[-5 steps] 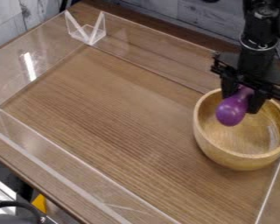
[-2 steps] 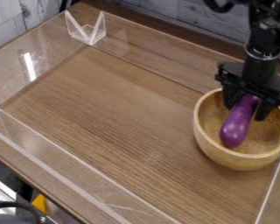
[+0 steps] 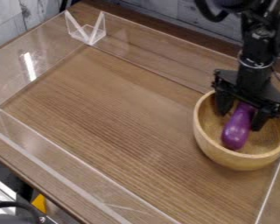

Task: Put the purple eggplant in the brown bowl

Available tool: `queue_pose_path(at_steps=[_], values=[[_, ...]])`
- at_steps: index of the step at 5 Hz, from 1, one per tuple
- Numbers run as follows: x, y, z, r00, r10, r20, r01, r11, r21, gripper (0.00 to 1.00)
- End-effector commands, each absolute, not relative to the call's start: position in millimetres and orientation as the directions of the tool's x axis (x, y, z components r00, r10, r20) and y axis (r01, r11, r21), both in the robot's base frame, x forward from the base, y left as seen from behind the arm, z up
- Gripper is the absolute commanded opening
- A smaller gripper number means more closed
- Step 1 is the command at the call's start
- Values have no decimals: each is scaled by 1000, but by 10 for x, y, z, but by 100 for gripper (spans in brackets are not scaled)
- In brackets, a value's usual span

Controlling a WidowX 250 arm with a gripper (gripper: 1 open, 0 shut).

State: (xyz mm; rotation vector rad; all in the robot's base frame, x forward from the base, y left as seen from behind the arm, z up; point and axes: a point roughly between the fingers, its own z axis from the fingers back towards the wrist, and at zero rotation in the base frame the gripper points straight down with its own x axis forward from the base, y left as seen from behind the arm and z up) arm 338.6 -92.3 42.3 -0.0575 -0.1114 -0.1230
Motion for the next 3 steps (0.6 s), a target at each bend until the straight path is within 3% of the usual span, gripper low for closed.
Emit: queue_pose_path(at_steps=[1,2,3], values=[[3433,-870,675,971,-151,186,166,984,-66,100],[3421,-839,661,964,-189,186,205,976,-69,0],[3411,-811,637,957,-226,182,243,967,-76,100]])
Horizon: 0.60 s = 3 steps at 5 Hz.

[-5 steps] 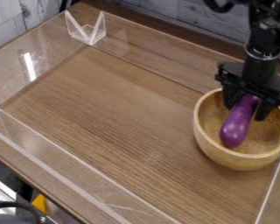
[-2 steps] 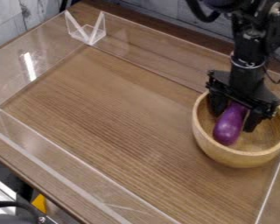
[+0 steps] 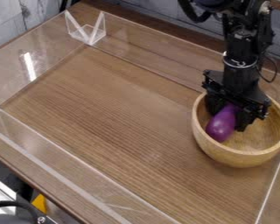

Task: Put the purple eggplant in the brown bowl

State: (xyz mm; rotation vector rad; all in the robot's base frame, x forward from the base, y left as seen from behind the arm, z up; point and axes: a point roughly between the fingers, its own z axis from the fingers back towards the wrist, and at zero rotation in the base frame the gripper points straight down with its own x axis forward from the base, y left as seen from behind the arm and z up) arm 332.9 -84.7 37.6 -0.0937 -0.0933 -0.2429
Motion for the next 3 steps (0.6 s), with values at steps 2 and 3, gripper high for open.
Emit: queue_pose_path(at_steps=[2,3], values=[[3268,-821,504,980,-99,171,115,990,-86,100],[3340,-802,566,976,-140,165,156,984,-88,0]])
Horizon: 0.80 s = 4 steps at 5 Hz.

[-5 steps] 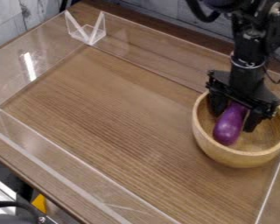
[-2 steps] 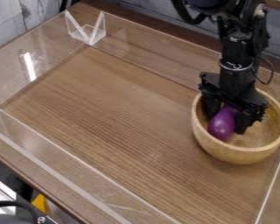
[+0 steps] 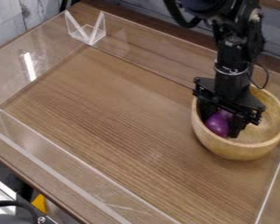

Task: Put the purple eggplant in the brown bowl

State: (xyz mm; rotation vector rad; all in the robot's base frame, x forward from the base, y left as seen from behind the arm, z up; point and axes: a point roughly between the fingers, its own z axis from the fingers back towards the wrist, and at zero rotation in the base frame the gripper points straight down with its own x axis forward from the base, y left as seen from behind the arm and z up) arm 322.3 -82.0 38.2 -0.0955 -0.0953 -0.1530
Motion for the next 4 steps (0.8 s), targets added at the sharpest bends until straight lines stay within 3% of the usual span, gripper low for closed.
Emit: queue_pose_path(at_steps=[1,3,4], values=[[3418,-793,618,971,-180,159,197,976,-92,0],[3194,-801,324,976,-160,150,175,980,-92,0],[3221,-821,324,961,-236,145,251,963,-94,0]])
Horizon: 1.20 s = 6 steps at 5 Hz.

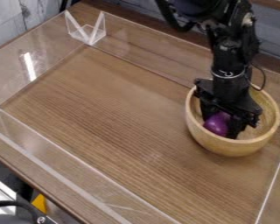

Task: Put the purple eggplant in the brown bowl

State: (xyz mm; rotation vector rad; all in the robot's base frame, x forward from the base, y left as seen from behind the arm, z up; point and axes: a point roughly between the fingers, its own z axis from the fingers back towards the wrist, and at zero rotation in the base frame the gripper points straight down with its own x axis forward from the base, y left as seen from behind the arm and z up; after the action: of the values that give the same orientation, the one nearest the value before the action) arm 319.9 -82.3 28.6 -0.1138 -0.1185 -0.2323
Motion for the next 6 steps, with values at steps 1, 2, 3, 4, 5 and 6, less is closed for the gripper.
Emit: queue_pose_path(at_steps=[1,2,3,4,5,6], values=[[3247,-839,329,941,-309,139,324,941,-97,0],[3224,-842,356,945,-299,134,313,944,-101,0],[3200,-846,386,949,-288,128,302,948,-105,0],[3199,-793,354,969,-213,122,226,968,-109,0],[3197,-742,320,984,-138,116,151,982,-113,0],[3281,-755,343,987,-121,109,135,983,-125,100]])
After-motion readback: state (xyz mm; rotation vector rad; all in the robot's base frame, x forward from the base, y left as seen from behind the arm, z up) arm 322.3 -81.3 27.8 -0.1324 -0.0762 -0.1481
